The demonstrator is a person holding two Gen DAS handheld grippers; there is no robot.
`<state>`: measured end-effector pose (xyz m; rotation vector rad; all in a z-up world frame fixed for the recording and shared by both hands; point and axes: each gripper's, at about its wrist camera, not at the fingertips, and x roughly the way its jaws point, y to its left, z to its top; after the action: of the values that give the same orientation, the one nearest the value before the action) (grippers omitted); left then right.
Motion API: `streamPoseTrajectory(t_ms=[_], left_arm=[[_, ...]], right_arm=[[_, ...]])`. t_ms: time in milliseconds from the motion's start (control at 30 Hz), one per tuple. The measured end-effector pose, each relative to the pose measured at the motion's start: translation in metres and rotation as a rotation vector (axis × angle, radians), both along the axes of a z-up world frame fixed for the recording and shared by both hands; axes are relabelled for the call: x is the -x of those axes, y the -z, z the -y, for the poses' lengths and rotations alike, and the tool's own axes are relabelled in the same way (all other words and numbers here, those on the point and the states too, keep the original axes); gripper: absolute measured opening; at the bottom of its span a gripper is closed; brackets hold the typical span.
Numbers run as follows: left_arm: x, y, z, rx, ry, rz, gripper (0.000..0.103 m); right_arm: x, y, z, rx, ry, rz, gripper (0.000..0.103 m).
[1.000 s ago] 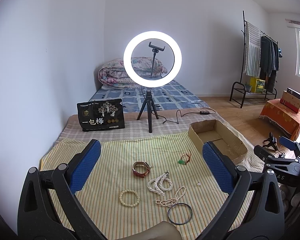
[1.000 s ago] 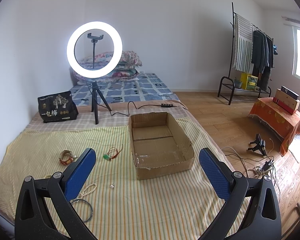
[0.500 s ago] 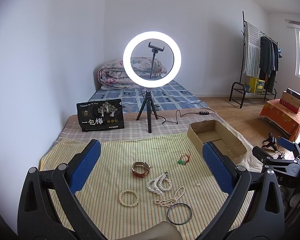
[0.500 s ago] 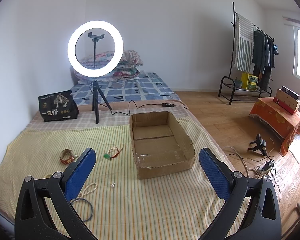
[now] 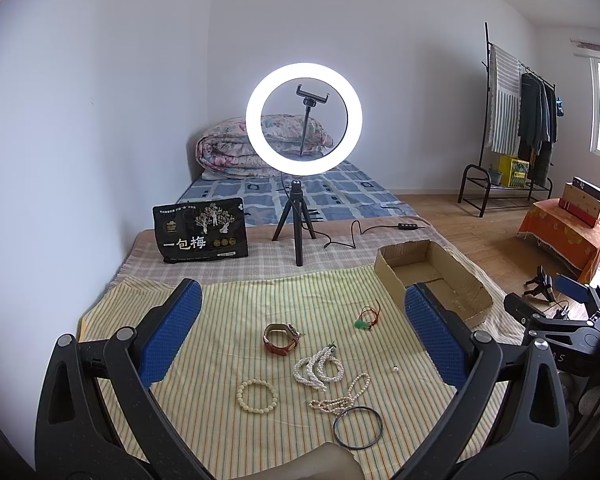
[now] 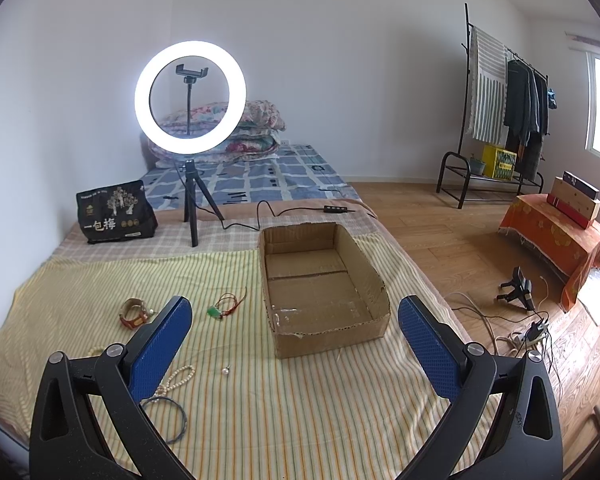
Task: Organize jewelry
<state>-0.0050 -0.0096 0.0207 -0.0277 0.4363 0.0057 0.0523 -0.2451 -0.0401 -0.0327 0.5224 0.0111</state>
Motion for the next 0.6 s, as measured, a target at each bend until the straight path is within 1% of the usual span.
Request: streamPoseTrajectory(t_ms=[600], left_arm=[[-0.0005, 0.0004, 0.0002, 0.000, 0.000, -0.005, 0.103]], right_arm=[[-0.0002, 0.0000, -0.0001, 0.000, 0.000, -0.001, 0.102]])
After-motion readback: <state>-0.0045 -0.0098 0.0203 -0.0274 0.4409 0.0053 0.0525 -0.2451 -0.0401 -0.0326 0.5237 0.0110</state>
